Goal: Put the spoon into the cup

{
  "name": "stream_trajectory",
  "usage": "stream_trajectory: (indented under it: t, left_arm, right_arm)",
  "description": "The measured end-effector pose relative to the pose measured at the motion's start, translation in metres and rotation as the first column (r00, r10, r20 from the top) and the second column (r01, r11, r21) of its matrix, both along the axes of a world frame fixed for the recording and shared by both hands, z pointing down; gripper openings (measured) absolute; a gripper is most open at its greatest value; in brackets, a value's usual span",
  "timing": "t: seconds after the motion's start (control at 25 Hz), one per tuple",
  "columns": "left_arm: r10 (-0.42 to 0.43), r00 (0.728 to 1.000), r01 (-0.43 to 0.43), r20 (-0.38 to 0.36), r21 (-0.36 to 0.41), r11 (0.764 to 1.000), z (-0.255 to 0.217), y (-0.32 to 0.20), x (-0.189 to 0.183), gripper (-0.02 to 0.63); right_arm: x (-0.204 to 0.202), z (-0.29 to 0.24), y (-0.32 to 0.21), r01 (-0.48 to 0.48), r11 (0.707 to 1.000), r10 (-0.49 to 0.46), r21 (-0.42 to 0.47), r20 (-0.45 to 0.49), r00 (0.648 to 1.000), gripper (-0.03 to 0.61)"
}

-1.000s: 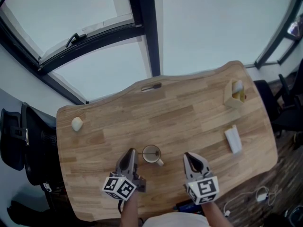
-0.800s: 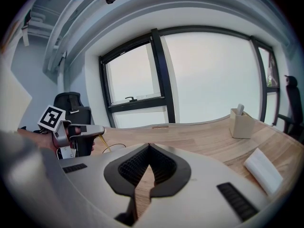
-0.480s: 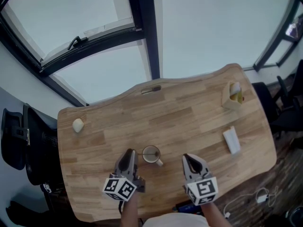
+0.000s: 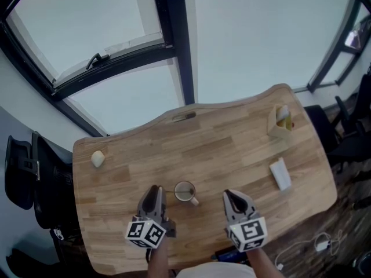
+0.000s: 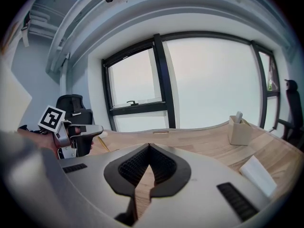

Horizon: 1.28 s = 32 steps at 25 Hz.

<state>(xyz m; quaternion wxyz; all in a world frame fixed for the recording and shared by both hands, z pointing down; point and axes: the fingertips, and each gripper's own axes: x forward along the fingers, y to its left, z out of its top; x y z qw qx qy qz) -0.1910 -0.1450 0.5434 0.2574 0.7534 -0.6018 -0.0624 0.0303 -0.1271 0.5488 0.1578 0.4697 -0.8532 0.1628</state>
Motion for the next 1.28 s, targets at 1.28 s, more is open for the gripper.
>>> stream_trajectory:
  t: [1.28]
  left_arm:
    - [0.076,0.971,-0.104,0.226,0.113,0.988,-0.064,0.056,0.038,0.0]
  right_arm:
    - [-0.013,-0.051,0.039,0.014,0.996,-0.019,0.085,0.062,0.998,-0.003]
